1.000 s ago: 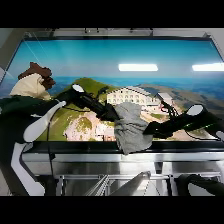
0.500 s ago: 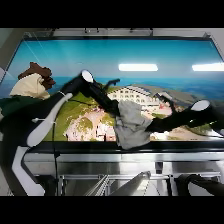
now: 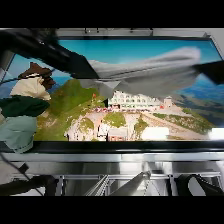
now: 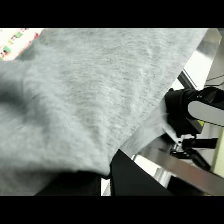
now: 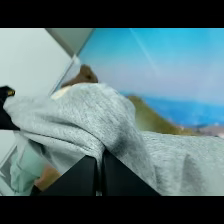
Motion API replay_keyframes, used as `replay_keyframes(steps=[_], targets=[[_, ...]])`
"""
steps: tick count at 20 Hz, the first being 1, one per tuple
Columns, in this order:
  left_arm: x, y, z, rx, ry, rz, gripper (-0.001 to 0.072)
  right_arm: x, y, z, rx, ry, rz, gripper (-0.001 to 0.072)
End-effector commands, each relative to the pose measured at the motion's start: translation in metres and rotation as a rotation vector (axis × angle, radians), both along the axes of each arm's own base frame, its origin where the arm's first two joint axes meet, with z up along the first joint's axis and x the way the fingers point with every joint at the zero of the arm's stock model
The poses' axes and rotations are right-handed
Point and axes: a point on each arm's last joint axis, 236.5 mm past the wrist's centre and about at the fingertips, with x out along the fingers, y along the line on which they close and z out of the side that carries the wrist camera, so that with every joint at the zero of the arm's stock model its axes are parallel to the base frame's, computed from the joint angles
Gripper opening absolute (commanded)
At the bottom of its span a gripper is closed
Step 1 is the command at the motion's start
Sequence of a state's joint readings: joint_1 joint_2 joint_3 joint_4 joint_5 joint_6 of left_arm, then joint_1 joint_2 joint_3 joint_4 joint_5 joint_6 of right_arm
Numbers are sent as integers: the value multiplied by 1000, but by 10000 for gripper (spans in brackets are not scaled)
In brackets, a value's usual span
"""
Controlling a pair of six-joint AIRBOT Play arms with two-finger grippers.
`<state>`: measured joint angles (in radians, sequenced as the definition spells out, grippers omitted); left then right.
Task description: Fold the shirts.
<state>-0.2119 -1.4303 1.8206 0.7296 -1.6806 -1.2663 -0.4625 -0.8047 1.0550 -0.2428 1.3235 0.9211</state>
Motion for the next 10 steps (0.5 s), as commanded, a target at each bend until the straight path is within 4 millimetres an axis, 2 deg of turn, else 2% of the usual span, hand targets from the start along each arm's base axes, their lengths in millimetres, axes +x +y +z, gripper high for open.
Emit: replay_keyframes(steps=[1, 3, 5, 8, 10], targets=[[-38, 11, 30, 11, -56, -15, 24, -36, 18, 59, 16, -196, 28, 18], [-56, 5, 11, 24, 7, -46, 25, -43, 30, 46, -13, -157, 89, 18], [-66, 0, -24, 41, 103, -59, 26, -37, 39, 8, -55, -38, 124, 19], [-70, -1, -89, 67, 234, -62, 25, -23, 54, -76, -81, 195, 185, 19], [-61, 3, -135, 80, 316, -36, 25, -7, 59, -140, -75, 352, 181, 19]])
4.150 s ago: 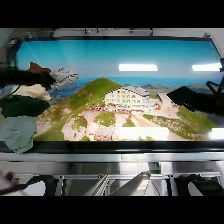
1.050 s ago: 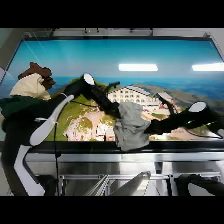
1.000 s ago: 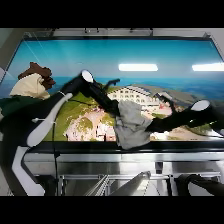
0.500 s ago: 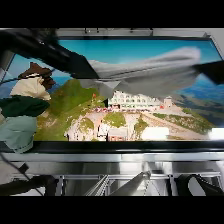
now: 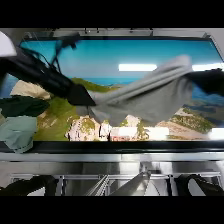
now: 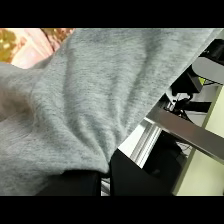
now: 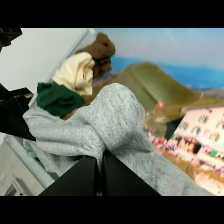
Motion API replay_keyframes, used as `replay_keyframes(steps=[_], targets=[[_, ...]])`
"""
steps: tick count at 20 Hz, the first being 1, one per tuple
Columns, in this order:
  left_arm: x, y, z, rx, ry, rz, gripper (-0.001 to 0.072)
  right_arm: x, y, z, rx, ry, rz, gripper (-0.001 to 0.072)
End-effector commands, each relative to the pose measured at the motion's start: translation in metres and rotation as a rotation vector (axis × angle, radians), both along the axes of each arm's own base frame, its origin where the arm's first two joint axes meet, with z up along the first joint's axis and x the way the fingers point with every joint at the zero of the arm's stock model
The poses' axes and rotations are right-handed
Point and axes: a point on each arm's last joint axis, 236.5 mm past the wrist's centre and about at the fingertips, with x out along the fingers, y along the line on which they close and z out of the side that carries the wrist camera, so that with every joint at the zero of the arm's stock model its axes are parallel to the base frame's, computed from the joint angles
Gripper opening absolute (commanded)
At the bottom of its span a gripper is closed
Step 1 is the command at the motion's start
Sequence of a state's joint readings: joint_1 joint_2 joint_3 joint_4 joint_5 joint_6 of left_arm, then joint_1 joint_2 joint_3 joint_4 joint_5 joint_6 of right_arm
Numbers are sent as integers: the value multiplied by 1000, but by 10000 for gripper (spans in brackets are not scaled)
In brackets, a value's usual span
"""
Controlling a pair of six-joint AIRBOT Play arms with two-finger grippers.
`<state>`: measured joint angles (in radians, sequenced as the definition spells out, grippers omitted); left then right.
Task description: Fold the shirts.
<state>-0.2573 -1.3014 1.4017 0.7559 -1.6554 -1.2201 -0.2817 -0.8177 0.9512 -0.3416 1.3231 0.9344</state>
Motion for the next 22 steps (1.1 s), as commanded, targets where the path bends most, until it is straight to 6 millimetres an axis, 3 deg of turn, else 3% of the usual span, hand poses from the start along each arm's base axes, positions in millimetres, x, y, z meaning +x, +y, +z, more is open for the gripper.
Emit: replay_keyframes(steps=[1, 2, 3, 4, 6, 8, 10, 11, 14, 16, 18, 20, 22], targets=[[12, 2, -71, 10, 107, 50, 28, 18, 9, -109, -54, 265, 2, 57], [27, 7, -91, 18, 129, 98, 190, 30, 4, -139, -80, 318, -14, 368], [40, 15, -103, 23, 155, 138, 478, 42, -3, -162, -97, 366, -40, 502], [53, 24, -111, 25, 178, 172, 720, 52, -14, -181, -108, 408, -66, 502], [72, 50, -114, 23, 231, 223, 720, 64, -39, -193, -88, 455, -111, 502], [81, 77, -113, 20, 289, 281, 720, 63, -71, -198, -83, 491, -168, 502], [74, 100, -122, 16, 358, 344, 720, 37, -101, -226, -157, 621, -206, 502], [67, 106, -133, 18, 388, 382, 720, 20, -105, -241, -175, 682, -209, 502], [31, 107, -174, 34, 480, 462, 720, -13, -80, -281, -128, 792, -191, 502], [5, 98, -199, 53, 542, 471, 720, -18, -56, -299, -120, 808, -176, 501], [-10, 85, -213, 65, 549, 455, 720, -15, -25, -305, -103, 803, -126, 501], [-11, 62, -216, 22, 526, 452, 719, -2, -1, -311, -76, 778, -121, 501], [2, 46, -222, 16, 463, 468, 703, 10, 13, -312, -46, 761, -110, 500]])
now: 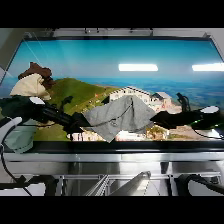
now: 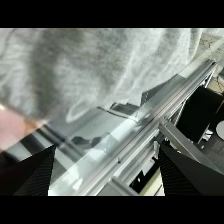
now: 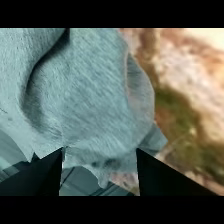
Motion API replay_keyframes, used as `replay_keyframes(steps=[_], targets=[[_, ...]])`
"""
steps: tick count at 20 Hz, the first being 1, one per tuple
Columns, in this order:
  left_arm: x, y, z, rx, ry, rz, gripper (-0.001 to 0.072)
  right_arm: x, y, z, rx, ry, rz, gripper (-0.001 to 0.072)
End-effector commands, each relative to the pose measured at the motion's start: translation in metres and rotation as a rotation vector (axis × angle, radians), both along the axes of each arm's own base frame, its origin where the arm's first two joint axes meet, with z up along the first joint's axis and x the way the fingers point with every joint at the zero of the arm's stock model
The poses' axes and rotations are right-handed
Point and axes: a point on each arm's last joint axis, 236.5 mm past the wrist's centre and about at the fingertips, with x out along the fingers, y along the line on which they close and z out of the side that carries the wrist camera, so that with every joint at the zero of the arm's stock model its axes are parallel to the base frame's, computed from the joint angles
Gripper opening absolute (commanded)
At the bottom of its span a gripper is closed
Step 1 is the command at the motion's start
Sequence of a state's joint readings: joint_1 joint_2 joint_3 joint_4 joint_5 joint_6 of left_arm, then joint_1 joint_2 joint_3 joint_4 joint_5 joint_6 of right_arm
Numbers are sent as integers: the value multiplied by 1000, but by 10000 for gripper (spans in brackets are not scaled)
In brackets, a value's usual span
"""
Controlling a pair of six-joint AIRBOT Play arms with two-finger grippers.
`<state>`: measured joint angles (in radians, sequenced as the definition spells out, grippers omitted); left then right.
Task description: Fold the shirts.
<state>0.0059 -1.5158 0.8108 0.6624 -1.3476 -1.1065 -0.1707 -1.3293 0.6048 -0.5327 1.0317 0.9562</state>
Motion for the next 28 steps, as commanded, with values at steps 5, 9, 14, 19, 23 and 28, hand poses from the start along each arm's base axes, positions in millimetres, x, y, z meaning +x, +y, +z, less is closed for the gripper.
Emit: replay_keyframes(steps=[5, 9, 14, 19, 23, 28], targets=[[23, -66, -23, -10, -83, -73, 610, 29, 30, 6, 63, -71, 0, 322], [40, -73, -17, -24, -122, -113, 11, 32, 32, 13, 71, -96, 28, 17], [62, -46, 63, -80, -275, -67, 13, 31, 21, 75, 129, -237, 77, 17], [20, -22, 226, -256, -507, -16, 16, 16, -14, 284, 198, -754, 77, 18], [-36, -23, 393, -441, -955, 44, 20, -44, -15, 445, -67, -1325, -8, 17], [-56, -5, 459, -374, -1149, 51, 24, -82, -10, 509, -315, -1541, -48, 17]])
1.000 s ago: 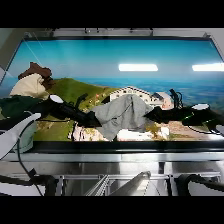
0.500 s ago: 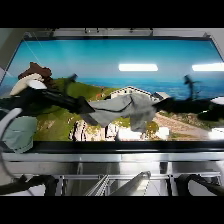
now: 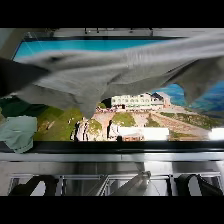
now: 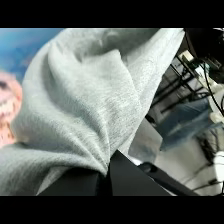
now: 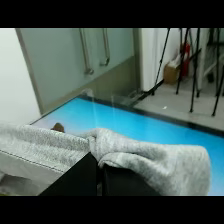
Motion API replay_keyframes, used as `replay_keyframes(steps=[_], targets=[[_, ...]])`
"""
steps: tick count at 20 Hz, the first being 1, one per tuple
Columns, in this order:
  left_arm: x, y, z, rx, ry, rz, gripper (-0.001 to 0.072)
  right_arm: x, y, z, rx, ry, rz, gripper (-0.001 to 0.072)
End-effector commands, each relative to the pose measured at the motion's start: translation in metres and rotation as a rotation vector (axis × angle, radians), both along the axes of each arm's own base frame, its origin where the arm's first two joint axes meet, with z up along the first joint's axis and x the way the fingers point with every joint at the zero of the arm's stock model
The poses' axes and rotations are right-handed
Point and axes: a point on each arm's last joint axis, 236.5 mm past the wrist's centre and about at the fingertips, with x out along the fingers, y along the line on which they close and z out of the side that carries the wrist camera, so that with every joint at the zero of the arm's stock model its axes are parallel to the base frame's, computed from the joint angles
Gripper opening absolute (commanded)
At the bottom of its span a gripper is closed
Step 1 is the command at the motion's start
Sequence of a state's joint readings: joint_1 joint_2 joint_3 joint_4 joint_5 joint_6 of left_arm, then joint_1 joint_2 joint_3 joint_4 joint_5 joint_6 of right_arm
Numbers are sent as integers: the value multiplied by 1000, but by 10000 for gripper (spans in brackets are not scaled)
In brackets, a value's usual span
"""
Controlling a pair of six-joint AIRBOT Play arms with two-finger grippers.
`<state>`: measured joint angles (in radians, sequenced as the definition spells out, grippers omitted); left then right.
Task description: Fold the shirts.
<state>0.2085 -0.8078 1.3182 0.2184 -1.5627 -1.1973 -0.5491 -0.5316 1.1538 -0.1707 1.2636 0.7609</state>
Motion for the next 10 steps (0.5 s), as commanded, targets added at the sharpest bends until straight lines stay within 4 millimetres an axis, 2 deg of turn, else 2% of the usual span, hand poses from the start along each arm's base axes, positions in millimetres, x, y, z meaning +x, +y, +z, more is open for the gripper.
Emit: replay_keyframes(steps=[1, 3, 5, 6, 8, 10], targets=[[-16, 4, 27, 0, -38, -13, 24, -16, 3, 21, -46, -55, -51, 18], [3, 1, -6, -9, 105, -74, 24, 5, -3, -14, 24, 116, 24, 18], [30, -6, -66, -4, 313, -119, 25, 34, -8, -61, 126, 304, 92, 18], [42, -11, -104, 8, 428, -142, 26, 49, -9, -91, 155, 402, 111, 18], [63, -17, -185, 54, 647, -150, 26, 85, -10, -172, 195, 641, 101, 19], [90, -15, -269, 93, 801, -113, 21, 115, -8, -264, 195, 864, 49, 18]])
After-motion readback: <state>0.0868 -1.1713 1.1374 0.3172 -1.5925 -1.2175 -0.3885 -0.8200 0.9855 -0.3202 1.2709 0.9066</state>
